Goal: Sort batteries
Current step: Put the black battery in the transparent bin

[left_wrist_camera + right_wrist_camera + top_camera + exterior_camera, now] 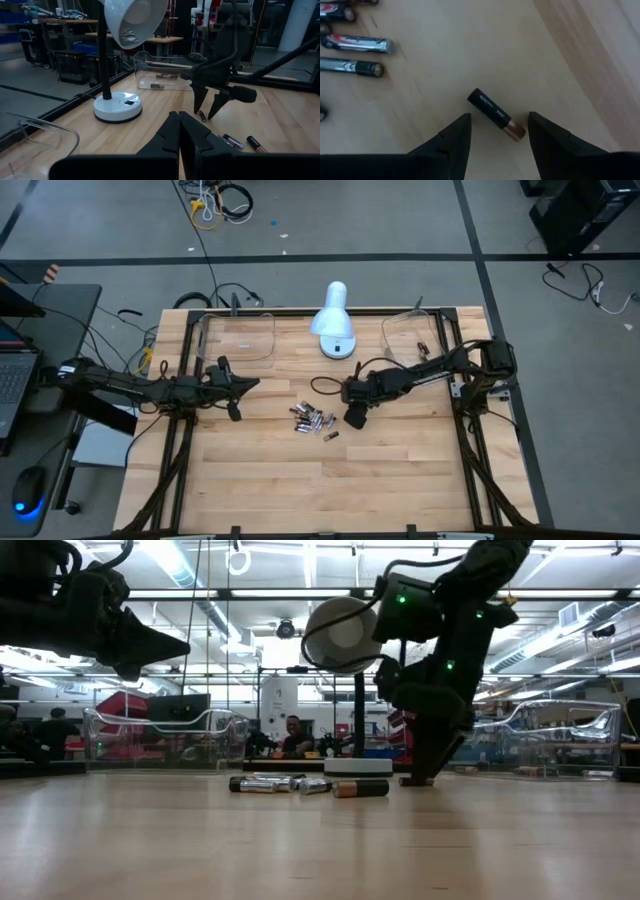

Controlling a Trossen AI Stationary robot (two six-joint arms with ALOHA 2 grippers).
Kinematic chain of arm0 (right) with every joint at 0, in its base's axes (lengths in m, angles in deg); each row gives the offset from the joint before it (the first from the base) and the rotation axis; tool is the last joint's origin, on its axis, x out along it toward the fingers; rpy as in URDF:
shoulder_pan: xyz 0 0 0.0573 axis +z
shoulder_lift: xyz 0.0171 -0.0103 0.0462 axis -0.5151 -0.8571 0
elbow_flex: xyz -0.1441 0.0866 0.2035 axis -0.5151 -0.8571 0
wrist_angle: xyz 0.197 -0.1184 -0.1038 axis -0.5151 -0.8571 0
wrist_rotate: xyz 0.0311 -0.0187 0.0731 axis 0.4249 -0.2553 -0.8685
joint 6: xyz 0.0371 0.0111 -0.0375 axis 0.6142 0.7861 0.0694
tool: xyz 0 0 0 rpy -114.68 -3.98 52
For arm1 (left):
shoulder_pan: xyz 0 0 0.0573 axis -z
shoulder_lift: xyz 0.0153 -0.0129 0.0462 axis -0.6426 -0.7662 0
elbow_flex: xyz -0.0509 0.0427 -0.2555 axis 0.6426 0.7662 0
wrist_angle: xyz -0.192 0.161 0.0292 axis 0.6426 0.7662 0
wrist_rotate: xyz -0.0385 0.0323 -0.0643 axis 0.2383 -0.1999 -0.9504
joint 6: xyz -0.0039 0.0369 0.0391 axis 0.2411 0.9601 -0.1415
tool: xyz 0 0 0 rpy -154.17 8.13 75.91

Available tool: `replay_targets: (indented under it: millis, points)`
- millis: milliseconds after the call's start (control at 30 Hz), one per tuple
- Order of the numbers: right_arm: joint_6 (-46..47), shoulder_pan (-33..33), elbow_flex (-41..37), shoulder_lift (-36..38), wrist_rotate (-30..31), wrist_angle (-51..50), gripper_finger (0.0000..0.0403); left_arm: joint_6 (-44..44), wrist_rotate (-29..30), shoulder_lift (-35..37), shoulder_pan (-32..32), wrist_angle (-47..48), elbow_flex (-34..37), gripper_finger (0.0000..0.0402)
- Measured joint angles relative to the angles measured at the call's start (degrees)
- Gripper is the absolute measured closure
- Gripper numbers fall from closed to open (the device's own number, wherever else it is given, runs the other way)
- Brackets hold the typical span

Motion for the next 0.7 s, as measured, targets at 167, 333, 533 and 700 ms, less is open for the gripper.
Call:
replay_targets:
  millis: [167, 333, 533, 700]
  points:
    - [0.69, 0.71, -1.25, 0.15, 1.27, 1.42, 0.0227, -0.01, 0.0, 0.0, 0.0, 0.02, 0.0, 0.04]
    - [-1.74, 0.75, -1.3, 0.07, 1.24, 1.55, 0.0244, -0.02, 0.0, 0.0, 0.0, 0.02, 0.0, 0.04]
    - [-13.38, 0.23, -1.32, -0.02, 0.79, 1.81, 0.0253, -0.02, 0.0, 0.0, 0.0, 0.02, 0.0, 0.04]
    - [-28.78, 0.69, -1.41, 0.08, 1.08, 3.24, 0.0254, -0.14, -0.03, 0.0, 0.0, 0.02, 0.0, 0.04]
